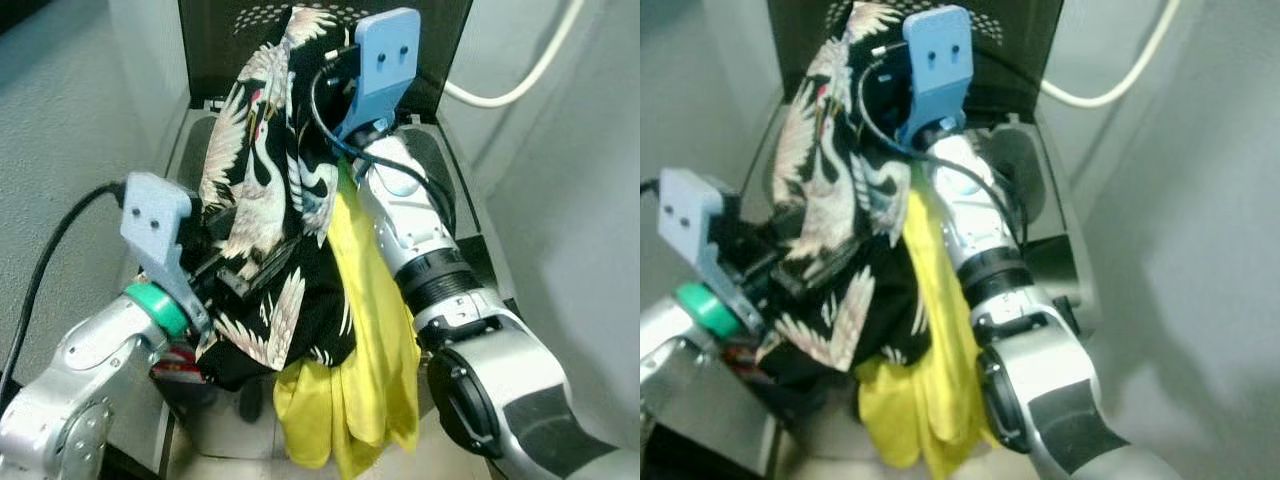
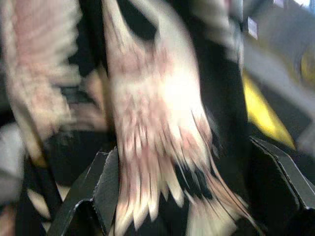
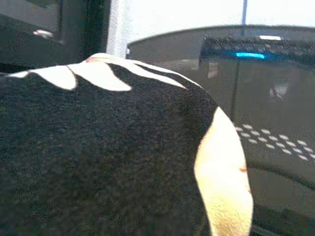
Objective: Clothes washing
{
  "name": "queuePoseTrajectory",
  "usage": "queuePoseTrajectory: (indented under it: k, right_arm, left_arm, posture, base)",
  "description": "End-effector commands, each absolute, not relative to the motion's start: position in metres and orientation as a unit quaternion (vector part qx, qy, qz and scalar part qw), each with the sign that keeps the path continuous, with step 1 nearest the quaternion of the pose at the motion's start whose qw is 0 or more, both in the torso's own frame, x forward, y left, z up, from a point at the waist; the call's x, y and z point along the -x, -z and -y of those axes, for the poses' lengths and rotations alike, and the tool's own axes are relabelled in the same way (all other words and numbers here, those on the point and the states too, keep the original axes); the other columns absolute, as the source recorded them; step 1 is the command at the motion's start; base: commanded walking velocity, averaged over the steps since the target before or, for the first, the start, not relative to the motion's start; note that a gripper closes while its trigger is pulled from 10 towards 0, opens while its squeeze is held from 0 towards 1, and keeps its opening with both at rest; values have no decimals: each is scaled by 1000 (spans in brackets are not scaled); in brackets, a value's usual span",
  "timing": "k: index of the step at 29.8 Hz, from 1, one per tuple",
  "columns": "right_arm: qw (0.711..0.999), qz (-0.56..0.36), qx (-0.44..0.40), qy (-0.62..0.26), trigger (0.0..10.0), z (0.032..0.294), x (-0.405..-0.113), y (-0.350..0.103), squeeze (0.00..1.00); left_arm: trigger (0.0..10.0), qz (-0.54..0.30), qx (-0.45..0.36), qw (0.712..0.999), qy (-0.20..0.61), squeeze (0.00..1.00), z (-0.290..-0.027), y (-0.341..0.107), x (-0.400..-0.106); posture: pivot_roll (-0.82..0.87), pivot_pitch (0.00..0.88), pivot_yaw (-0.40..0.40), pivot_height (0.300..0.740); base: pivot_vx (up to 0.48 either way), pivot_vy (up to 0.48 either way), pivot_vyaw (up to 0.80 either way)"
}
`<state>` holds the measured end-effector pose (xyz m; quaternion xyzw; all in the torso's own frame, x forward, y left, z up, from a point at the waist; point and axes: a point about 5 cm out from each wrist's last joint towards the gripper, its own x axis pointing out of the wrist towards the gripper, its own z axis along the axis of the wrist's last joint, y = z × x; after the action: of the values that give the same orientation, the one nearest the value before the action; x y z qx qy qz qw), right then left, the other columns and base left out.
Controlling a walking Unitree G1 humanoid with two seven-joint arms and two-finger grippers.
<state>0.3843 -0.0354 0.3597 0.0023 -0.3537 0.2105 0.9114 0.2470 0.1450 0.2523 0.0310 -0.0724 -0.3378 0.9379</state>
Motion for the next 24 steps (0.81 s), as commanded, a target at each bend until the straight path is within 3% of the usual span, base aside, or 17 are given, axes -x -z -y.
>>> queuePoseTrajectory:
  k: [1, 10, 17, 18, 19, 20, 23, 24]
  right_arm:
    - [898, 389, -28, -202, 10000, 45, -380, -372, 0]
    - [853, 480, -116, -166, 10000, 80, -366, -410, 0]
    - [859, 483, -125, -116, 10000, 106, -370, -408, 0]
    - [890, 433, -66, -124, 10000, 94, -381, -388, 0]
    - [890, 433, -66, -124, 10000, 94, -381, -388, 0]
    - [913, 383, 0, -140, 10000, 80, -391, -365, 0]
    - [927, 300, 93, -203, 10000, 38, -394, -309, 0]
    - [927, 300, 93, -203, 10000, 38, -394, -309, 0]
  left_arm:
    - [10000, 44, -41, 936, 347, 0, -142, -246, -249]
    - [10000, 101, -147, 962, 206, 0, -168, -274, -319]
    - [10000, 172, -198, 962, 76, 0, -190, -304, -355]
    - [10000, 179, -197, 963, 40, 0, -195, -307, -363]
    - [10000, 179, -197, 963, 40, 0, -195, -307, -363]
    - [10000, 177, -194, 964, 29, 0, -195, -307, -368]
    - [10000, 185, -167, 963, 102, 0, -174, -305, -366]
    - [10000, 185, -167, 963, 102, 0, -174, -305, -366]
  posture:
    - [117, 152, -13, 740]
    - [87, 152, 4, 740]
    - [65, 153, 15, 740]
    - [53, 151, 19, 740]
    - [53, 151, 19, 740]
    - [47, 153, 23, 740]
    - [47, 158, 27, 740]
    - [47, 158, 27, 740]
  base:
    - [0, 0, 0]
    - [0, 0, 0]
    - [0, 0, 0]
    - [0, 0, 0]
    - [0, 0, 0]
    - [0, 0, 0]
    - [0, 0, 0]
    - [0, 0, 0]
